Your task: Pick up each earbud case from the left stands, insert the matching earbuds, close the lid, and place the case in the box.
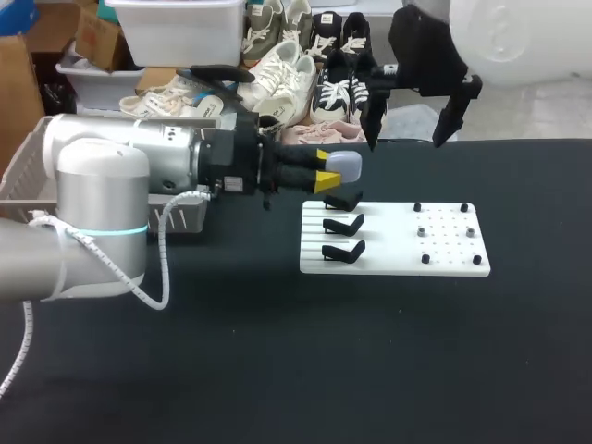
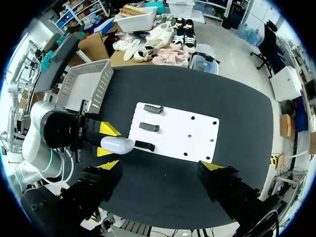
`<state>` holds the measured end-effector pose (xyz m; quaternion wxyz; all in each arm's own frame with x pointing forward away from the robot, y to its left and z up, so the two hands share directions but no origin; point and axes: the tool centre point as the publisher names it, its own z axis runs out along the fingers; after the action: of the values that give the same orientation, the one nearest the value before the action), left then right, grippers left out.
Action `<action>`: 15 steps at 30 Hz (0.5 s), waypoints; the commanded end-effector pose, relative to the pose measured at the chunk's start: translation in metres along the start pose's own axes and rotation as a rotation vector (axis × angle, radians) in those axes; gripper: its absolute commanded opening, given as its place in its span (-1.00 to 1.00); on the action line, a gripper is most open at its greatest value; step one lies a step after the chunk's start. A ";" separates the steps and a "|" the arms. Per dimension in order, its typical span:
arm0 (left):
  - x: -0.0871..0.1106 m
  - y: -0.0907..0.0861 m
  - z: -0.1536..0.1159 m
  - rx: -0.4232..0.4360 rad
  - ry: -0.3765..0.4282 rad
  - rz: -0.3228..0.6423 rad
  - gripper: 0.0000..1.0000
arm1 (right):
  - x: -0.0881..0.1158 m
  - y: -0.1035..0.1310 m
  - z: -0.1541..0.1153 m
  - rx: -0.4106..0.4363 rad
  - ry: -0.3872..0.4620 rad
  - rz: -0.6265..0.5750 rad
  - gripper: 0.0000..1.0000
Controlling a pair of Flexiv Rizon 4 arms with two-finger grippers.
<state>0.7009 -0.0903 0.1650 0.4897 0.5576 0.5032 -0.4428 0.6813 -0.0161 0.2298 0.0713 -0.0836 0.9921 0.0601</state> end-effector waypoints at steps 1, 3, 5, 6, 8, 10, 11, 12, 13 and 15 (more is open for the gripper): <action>-0.020 -0.022 -0.031 -0.200 0.095 -0.008 -1.00 | 0.002 0.000 0.000 0.002 -0.004 0.003 1.00; -0.019 -0.022 -0.046 -0.271 0.142 -0.022 -1.00 | 0.002 0.000 0.000 0.002 -0.004 0.003 1.00; -0.018 -0.020 -0.062 -0.350 0.175 -0.044 -1.00 | 0.002 0.000 0.000 0.002 -0.004 0.003 1.00; -0.018 -0.019 -0.071 -0.393 0.214 -0.045 -1.00 | 0.002 0.000 0.000 0.002 -0.004 0.003 1.00; -0.018 -0.016 -0.086 -0.464 0.247 -0.064 -1.00 | 0.002 0.000 0.000 0.002 -0.004 0.003 1.00; -0.019 -0.014 -0.098 -0.522 0.296 -0.066 -1.00 | 0.002 0.000 0.000 0.002 -0.004 0.003 1.00; -0.018 -0.012 -0.105 -0.548 0.311 -0.074 -1.00 | 0.002 0.000 0.000 0.002 -0.004 0.003 1.00; -0.017 -0.009 -0.110 -0.570 0.333 -0.078 -1.00 | 0.002 0.000 0.000 0.002 -0.004 0.003 1.00; -0.016 -0.006 -0.117 -0.597 0.358 -0.087 -1.00 | 0.002 0.000 0.000 0.002 -0.004 0.003 1.00; -0.014 0.000 -0.130 -0.632 0.400 -0.093 -1.00 | 0.002 0.000 0.000 0.002 -0.004 0.003 1.00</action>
<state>0.7121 0.0200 0.1849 0.4730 0.5034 0.6588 -0.2981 0.6812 -0.0157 0.2303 0.0713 -0.0830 0.9922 0.0595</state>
